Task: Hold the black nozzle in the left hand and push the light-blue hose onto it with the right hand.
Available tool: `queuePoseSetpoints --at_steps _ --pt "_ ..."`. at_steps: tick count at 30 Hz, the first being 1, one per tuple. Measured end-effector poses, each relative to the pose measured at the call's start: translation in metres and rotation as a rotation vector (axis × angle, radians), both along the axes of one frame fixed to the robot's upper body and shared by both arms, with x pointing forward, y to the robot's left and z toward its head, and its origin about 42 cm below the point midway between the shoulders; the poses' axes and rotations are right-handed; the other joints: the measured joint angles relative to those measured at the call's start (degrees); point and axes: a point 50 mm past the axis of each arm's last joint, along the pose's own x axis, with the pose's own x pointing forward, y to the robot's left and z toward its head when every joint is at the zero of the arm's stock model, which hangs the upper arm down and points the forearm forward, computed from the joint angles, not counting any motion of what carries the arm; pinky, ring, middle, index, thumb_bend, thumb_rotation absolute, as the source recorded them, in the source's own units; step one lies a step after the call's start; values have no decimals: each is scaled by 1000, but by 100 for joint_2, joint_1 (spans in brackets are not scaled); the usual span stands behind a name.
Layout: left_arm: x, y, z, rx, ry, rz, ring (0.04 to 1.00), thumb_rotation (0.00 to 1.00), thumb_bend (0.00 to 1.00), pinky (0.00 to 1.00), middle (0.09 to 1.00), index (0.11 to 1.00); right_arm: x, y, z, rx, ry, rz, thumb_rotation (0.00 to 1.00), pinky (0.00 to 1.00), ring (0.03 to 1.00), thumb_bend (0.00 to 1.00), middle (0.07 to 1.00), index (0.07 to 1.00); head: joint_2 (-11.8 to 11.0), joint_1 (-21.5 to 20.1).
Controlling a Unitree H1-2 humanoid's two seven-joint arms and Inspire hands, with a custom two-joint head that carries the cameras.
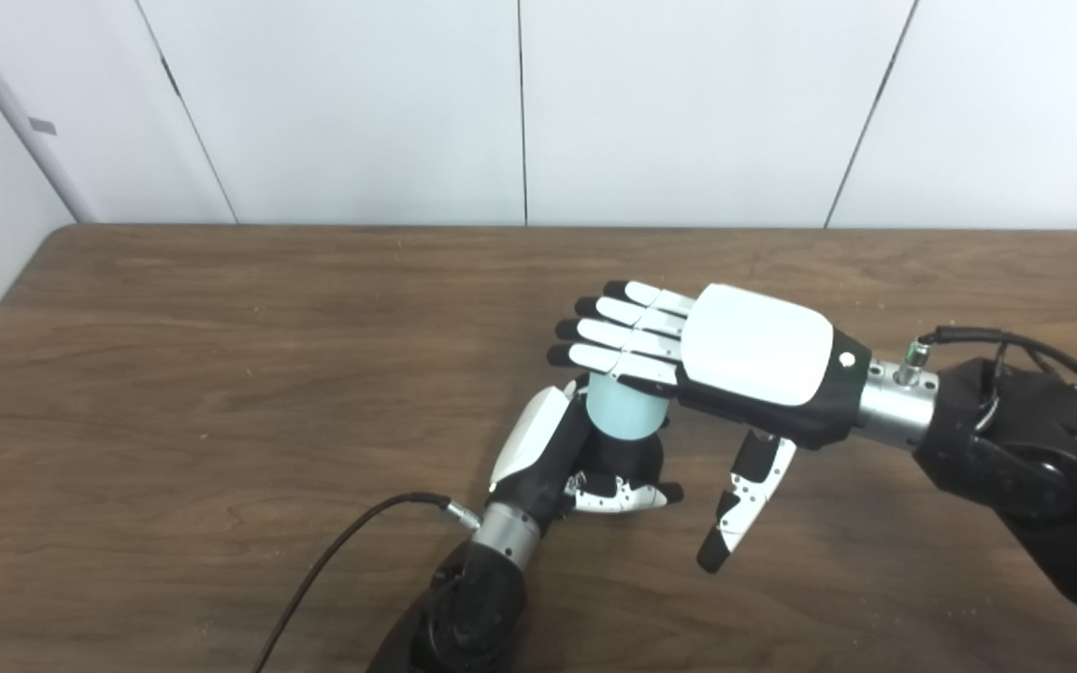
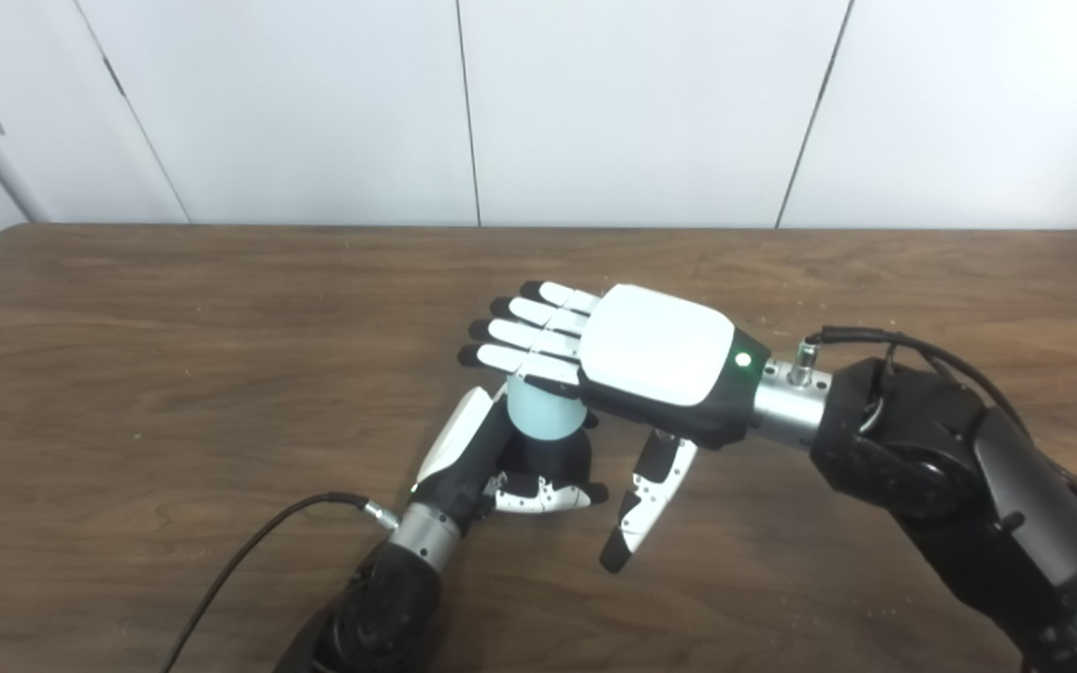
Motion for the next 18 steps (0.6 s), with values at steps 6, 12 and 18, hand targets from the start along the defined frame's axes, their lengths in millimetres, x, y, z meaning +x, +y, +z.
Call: queuePoseSetpoints --at_steps 6,12,18 --pt "0 0 0 -1 1 1 891 73 509 1000 842 499 0 1 0 -1 2 2 691 1000 1000 915 1000 1000 9 -9" --pt "0 1 0 -3 2 2 892 72 509 1000 838 497 0 1 0 3 9 4 691 1000 1000 915 1000 1000 9 0" --pt "-1 1 0 -13 7 3 887 68 509 1000 825 494 0 2 0 11 28 11 681 1000 1000 896 1000 1000 9 0"
